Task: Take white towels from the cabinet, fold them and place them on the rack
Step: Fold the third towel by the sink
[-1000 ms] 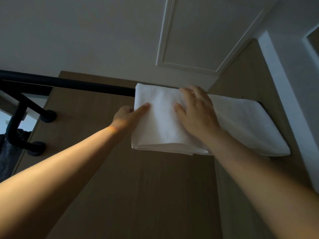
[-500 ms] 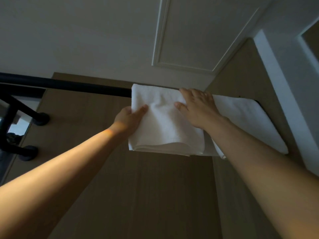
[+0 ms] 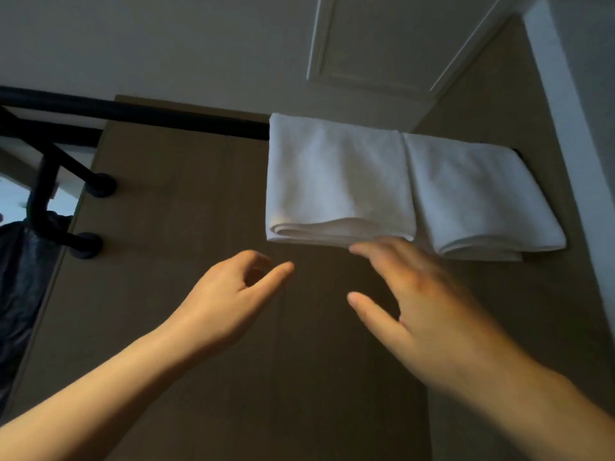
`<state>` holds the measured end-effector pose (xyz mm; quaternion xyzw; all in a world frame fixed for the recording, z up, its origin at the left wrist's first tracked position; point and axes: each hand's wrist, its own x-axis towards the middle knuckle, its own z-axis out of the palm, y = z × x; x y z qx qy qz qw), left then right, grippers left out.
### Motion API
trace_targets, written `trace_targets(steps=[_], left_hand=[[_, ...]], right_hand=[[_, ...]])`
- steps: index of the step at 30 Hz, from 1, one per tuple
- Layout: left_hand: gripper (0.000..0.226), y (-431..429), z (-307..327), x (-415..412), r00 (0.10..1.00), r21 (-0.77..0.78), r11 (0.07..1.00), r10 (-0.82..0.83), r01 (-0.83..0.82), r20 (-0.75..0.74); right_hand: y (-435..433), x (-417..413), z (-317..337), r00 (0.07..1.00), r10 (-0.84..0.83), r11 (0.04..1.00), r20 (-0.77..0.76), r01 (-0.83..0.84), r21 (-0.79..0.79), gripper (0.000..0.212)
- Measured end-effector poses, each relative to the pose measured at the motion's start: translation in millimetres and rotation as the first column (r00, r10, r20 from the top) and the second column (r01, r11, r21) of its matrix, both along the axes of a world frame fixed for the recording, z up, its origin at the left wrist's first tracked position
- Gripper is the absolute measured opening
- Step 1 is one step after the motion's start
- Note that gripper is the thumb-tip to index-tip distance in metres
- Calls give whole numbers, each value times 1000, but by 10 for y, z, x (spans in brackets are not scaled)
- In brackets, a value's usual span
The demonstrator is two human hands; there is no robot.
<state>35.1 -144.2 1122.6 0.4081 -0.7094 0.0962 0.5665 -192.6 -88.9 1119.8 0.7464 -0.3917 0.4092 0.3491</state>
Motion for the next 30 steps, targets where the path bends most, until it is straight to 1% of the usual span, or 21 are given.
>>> trace_targets(steps=[3,5,8,14,19,24,27,30], left_hand=[[56,1,-518,19,996,62,998,-32,27,79],[52,-23,-878,21,991,110,993,-45,31,128],[51,-63,-1403,-1,978,168,986,-48,14,204],[50,-157,-2427,-41,962,353,935,-64,-36,266],[51,-127,-3266,-93,945,555,829,-126,-67,302],[51,9,-4003,-125,948,684,723,-143,-96,284],[51,153,-4413,-131,956,772,628,-158,-96,247],[49,311,-4756,-96,970,846,527,-151,-83,189]], right_hand=[[-48,-12,-431,998,42,988,-39,-36,148,57],[-113,-20,-731,997,68,972,-39,-57,226,56],[-242,-28,-1210,997,69,940,-37,-53,337,54],[-440,-78,-2302,999,23,813,48,-47,581,54],[-410,-122,-3118,990,-81,664,118,-34,747,52],[-350,-116,-3767,977,-169,500,128,-27,866,52],[-258,-64,-4112,961,-236,384,145,-45,922,49],[-71,-11,-4449,931,-306,329,197,-91,940,46]])
